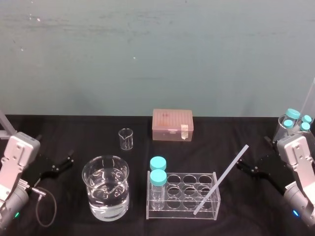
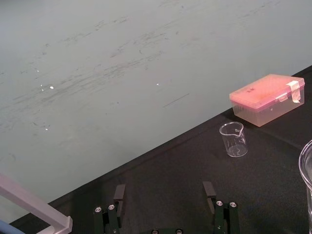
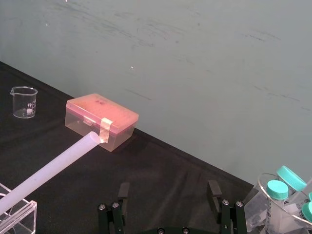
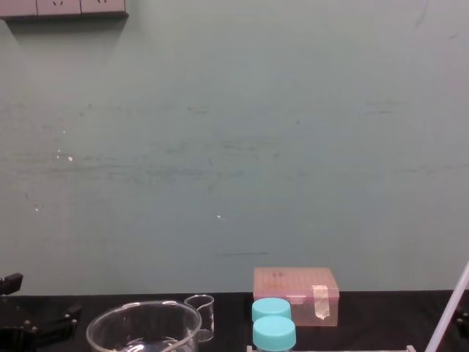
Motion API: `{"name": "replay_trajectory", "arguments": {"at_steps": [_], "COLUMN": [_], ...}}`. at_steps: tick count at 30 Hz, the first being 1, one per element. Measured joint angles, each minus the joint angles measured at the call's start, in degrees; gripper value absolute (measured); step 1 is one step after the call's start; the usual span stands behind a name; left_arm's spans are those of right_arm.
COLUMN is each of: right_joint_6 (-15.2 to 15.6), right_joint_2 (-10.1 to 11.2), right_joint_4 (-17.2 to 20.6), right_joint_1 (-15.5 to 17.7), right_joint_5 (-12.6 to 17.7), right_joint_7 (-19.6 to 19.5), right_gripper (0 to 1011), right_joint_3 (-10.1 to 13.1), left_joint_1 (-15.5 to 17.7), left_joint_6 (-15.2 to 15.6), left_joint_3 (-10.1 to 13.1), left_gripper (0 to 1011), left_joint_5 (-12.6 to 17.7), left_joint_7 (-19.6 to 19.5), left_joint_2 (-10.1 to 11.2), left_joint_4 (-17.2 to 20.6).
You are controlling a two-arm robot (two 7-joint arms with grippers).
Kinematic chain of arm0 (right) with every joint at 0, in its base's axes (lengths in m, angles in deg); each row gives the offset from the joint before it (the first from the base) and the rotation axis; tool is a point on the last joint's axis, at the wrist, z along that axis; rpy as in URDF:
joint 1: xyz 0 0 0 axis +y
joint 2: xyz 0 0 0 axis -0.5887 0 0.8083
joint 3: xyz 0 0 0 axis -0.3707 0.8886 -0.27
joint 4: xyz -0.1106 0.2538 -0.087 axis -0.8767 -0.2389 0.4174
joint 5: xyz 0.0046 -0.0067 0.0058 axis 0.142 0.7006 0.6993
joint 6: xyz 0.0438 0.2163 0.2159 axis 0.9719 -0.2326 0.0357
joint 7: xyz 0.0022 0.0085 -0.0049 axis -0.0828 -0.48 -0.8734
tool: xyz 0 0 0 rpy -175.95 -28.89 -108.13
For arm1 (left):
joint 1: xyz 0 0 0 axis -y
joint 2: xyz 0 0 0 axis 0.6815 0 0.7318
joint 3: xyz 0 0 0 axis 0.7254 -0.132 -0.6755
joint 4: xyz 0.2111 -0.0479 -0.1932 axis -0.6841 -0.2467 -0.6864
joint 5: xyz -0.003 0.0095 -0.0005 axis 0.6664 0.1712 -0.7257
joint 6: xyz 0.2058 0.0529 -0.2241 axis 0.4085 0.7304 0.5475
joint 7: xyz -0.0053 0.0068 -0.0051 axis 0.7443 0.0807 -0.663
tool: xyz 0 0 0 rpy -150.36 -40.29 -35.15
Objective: Pick up the stirring rod with one hand, then place it down.
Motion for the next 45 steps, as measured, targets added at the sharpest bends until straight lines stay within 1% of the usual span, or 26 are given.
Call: {"name": "replay_trajectory", "arguments": {"at_steps": [26, 28, 34, 38, 40, 41, 43, 44, 45], "right_joint_6": [0.01, -0.15, -1.23, -2.59, -3.04, -2.81, -1.69, -0.65, 2.23], "right_joint_2": [0.0, -0.23, -1.56, -2.87, -3.84, -4.49, -5.16, -5.51, -6.06], "right_joint_4": [0.0, 0.01, 0.24, 0.1, 0.04, 0.36, 1.06, 1.64, 3.12], "right_joint_1": [0.0, 0.12, 0.42, 0.25, -0.01, -0.07, -0.07, 0.01, 0.31], "right_joint_5": [0.0, -0.46, -0.87, -0.39, 0.66, 2.07, 4.05, 5.26, 8.27], "right_joint_7": [0.0, -0.05, -0.96, -1.6, -1.89, -2.01, -2.17, -2.18, -2.19], "right_gripper": [1003, 1003, 1003, 1003, 1003, 1003, 1003, 1003, 1003], "right_joint_3": [0.0, 0.31, 2.07, 3.66, 4.96, 6.1, 7.51, 8.32, 10.09], "left_joint_1": [0.0, 0.0, 0.0, 0.0, 0.0, 0.0, 0.0, 0.0, 0.0], "left_joint_6": [0.0, 0.0, 0.0, 0.0, 0.0, 0.0, 0.0, 0.0, 0.0], "left_joint_3": [0.0, 0.0, 0.0, 0.0, 0.0, 0.0, 0.0, 0.0, 0.0], "left_gripper": [1005, 1005, 1005, 1005, 1005, 1005, 1005, 1005, 1005], "left_joint_5": [0.0, 0.0, 0.0, 0.0, 0.0, 0.0, 0.0, 0.0, 0.0], "left_joint_7": [0.0, 0.0, 0.0, 0.0, 0.0, 0.0, 0.0, 0.0, 0.0], "left_joint_2": [0.0, 0.0, 0.0, 0.0, 0.0, 0.0, 0.0, 0.0, 0.0], "left_joint_4": [0.0, 0.0, 0.0, 0.0, 0.0, 0.0, 0.0, 0.0, 0.0]}}
